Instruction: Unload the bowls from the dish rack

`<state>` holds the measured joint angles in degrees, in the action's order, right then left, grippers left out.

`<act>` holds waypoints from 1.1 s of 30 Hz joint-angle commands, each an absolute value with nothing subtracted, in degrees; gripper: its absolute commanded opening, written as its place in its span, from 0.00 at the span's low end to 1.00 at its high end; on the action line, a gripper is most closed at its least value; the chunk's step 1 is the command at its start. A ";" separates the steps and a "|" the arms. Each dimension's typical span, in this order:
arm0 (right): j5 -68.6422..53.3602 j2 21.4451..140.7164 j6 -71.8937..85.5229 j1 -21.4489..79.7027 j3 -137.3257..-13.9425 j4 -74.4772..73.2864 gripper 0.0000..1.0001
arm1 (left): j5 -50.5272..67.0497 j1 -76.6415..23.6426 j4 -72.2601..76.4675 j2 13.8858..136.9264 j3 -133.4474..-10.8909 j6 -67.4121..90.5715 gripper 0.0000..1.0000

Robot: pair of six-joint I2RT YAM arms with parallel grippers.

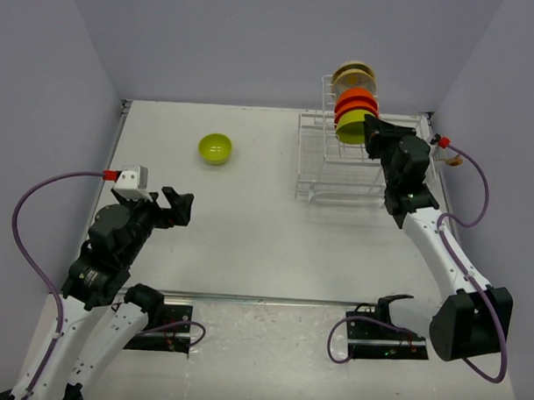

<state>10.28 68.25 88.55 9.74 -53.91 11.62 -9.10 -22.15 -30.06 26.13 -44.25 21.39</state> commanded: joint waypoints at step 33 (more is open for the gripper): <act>7.75 59.06 89.48 9.58 -52.56 18.36 0.00 | -9.75 -22.06 -28.30 26.98 -44.56 19.60 1.00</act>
